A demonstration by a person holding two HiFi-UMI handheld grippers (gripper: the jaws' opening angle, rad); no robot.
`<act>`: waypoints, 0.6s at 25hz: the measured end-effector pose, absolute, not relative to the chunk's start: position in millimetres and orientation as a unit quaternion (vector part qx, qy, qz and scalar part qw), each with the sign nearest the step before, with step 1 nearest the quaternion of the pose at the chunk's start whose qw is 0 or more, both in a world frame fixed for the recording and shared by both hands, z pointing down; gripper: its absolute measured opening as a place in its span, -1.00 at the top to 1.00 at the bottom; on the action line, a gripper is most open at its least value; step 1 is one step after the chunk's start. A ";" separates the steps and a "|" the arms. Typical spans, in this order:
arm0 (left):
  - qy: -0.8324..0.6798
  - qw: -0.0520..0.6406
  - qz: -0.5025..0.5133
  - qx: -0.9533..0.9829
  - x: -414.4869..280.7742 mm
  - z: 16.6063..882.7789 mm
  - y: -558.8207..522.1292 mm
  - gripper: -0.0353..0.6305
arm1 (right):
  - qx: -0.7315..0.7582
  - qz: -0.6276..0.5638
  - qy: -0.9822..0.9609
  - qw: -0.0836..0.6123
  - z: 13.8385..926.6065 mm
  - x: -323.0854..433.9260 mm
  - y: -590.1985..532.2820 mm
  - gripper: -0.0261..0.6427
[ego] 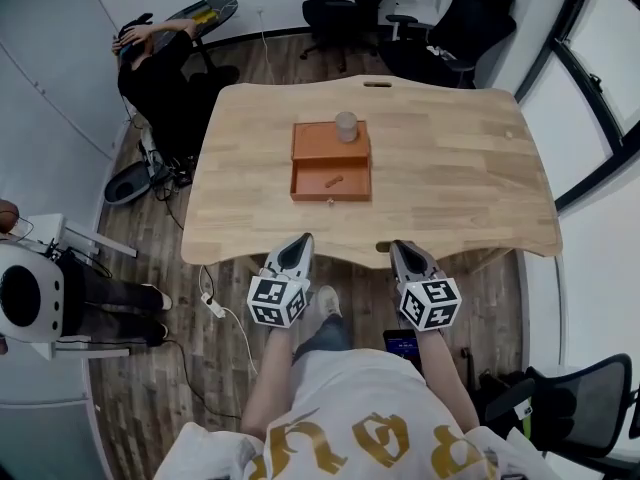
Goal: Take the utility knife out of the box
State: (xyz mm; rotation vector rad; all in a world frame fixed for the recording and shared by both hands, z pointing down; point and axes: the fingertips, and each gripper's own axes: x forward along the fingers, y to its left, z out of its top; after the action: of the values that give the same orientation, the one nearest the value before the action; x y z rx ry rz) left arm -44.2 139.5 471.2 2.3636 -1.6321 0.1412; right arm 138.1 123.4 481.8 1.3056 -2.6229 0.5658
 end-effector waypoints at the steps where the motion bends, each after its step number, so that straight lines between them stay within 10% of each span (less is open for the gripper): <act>1: -0.560 0.136 0.051 0.816 -46.5 472.3 125.8 0.87 | 0.437 0.192 -0.875 0.081 482.1 135.1 110.6 0.89; 15: -0.525 0.163 0.066 0.833 -112.1 490.2 -44.9 0.87 | 0.443 0.218 -0.865 0.090 498.8 54.5 -50.9 0.89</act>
State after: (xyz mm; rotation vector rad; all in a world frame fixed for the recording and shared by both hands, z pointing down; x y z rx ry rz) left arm -112.1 -44.9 490.2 2.3740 -1.4978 0.1880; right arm 54.5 -50.9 498.8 1.3167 -2.5710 0.6490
